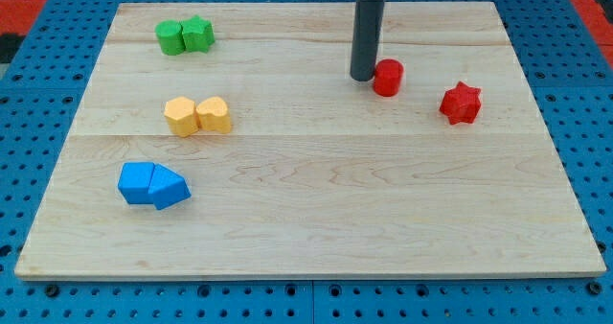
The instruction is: Slide the yellow hexagon along with the yellow heart towards center
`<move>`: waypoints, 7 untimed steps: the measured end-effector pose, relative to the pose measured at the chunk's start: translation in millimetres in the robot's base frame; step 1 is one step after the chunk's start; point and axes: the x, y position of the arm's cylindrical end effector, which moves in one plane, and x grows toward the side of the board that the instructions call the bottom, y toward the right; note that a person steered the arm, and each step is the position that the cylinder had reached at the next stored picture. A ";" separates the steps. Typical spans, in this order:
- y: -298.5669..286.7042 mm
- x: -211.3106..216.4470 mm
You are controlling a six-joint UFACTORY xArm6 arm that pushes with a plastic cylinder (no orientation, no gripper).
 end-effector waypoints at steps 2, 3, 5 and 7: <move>87.0 24.9; 81.8 32.9; 25.9 -32.7; -135.8 2.3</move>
